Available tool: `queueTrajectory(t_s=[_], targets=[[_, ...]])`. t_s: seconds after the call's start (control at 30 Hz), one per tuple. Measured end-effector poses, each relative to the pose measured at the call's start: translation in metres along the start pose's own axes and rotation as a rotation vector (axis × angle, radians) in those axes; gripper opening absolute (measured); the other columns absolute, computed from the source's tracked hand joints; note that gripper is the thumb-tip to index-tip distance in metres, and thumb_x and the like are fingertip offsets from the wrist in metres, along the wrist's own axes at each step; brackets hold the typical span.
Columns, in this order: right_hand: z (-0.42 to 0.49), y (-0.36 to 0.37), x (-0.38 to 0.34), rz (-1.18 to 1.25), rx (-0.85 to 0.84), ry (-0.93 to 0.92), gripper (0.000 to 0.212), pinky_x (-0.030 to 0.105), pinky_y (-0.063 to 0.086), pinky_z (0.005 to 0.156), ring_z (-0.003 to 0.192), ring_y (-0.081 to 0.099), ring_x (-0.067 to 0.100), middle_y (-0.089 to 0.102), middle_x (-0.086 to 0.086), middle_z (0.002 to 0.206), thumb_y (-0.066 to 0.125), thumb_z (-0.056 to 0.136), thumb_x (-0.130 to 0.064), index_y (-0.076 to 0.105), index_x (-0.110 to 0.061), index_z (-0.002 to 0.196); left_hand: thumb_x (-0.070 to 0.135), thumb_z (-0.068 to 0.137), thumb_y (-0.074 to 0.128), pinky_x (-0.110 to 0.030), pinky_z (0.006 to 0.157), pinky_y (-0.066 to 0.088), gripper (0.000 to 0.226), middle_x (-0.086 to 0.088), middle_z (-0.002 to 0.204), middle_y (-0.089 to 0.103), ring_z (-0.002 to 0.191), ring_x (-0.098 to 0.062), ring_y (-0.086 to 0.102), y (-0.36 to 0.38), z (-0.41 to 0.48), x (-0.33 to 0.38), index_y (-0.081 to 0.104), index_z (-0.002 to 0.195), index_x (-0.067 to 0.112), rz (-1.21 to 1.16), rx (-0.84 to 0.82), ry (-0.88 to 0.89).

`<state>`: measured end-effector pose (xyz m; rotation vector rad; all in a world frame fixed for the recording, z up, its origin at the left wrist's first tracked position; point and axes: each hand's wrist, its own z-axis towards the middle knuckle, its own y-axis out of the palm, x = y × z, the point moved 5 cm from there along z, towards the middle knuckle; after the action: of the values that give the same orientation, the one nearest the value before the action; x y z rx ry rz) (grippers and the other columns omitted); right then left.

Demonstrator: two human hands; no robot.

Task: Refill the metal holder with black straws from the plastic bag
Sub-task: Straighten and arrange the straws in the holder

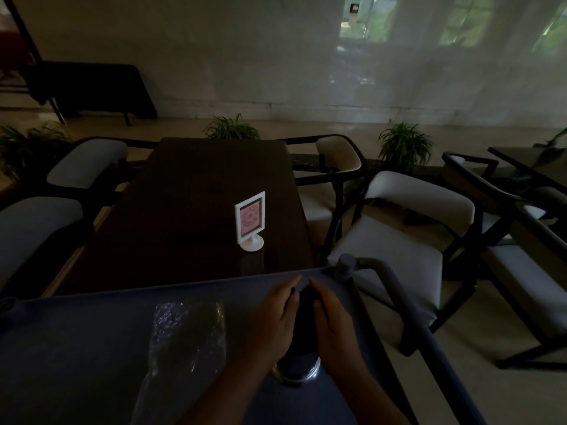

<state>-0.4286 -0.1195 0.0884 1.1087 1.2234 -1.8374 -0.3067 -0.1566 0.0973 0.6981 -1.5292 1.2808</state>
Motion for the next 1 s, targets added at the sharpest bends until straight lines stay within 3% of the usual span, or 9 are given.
queueTrajectory(t_s=[0.2,0.27,0.37,0.43,0.57,0.7,0.83,1.0], targets=[[0.002,0.000,0.008,0.046,0.025,0.022,0.032,0.027,0.047,0.099,0.110,0.061,0.001,0.068,-0.010,0.115,0.048,0.097,-0.006,0.063,-0.026,0.117,0.053,0.092,0.046,-0.017,0.093,0.045,0.021,0.020,0.109,0.067,0.106,0.004,0.061,0.001,0.002,-0.010,0.064,0.100,0.049,-0.160,-0.002,-0.102],[0.001,0.002,0.004,0.049,0.021,0.013,0.031,0.022,0.047,0.097,0.109,0.060,-0.002,0.067,-0.013,0.115,0.048,0.098,-0.008,0.062,-0.028,0.118,0.058,0.088,0.044,-0.019,0.090,0.048,0.024,0.020,0.106,0.067,0.102,0.007,0.061,0.000,0.001,-0.010,0.063,0.100,0.049,-0.155,0.005,-0.123],[0.001,0.004,-0.003,0.046,0.010,-0.012,0.033,0.012,0.044,0.093,0.107,0.060,-0.006,0.066,-0.017,0.114,0.047,0.098,-0.008,0.061,-0.032,0.117,0.041,0.096,0.047,-0.012,0.092,0.043,0.020,0.028,0.109,0.061,0.105,0.015,0.056,0.001,0.001,-0.002,0.060,0.110,0.045,-0.200,0.001,-0.098],[0.001,0.004,0.000,0.028,0.039,0.001,0.030,0.017,0.048,0.092,0.104,0.061,-0.004,0.068,-0.014,0.110,0.050,0.096,-0.007,0.064,-0.028,0.114,0.036,0.098,0.046,-0.017,0.086,0.047,0.018,0.022,0.102,0.064,0.095,0.012,0.060,-0.005,-0.002,-0.002,0.062,0.104,0.040,-0.213,0.096,-0.109],[0.003,0.004,0.010,0.015,0.094,0.059,0.024,0.026,0.052,0.090,0.098,0.064,0.000,0.070,-0.009,0.104,0.053,0.095,-0.009,0.067,-0.021,0.110,0.046,0.091,0.054,-0.029,0.074,0.056,0.014,0.010,0.087,0.068,0.081,0.000,0.065,-0.021,-0.004,-0.010,0.063,0.092,0.036,-0.127,0.283,-0.104],[0.003,0.005,0.007,0.041,0.078,0.059,0.027,0.018,0.049,0.087,0.099,0.063,-0.002,0.069,-0.012,0.104,0.051,0.095,-0.008,0.065,-0.026,0.109,0.036,0.091,0.060,-0.031,0.076,0.056,0.008,0.007,0.087,0.069,0.086,-0.009,0.066,-0.019,-0.002,-0.013,0.065,0.089,0.030,-0.150,0.233,-0.179],[0.003,0.004,0.005,0.088,0.073,0.064,0.028,0.017,0.048,0.087,0.099,0.063,-0.001,0.069,-0.012,0.103,0.050,0.096,-0.008,0.065,-0.027,0.108,0.027,0.091,0.062,-0.024,0.068,0.048,0.006,0.001,0.085,0.067,0.083,-0.013,0.064,-0.014,-0.002,-0.008,0.062,0.087,0.022,-0.197,0.204,-0.178],[0.005,0.004,0.003,0.171,0.081,0.072,0.026,0.015,0.048,0.084,0.096,0.064,0.002,0.070,-0.009,0.100,0.048,0.098,-0.008,0.066,-0.024,0.106,0.020,0.092,0.059,-0.022,0.072,0.045,0.011,0.003,0.100,0.067,0.095,-0.012,0.062,-0.009,0.000,-0.007,0.062,0.102,0.024,-0.363,0.205,-0.236]])
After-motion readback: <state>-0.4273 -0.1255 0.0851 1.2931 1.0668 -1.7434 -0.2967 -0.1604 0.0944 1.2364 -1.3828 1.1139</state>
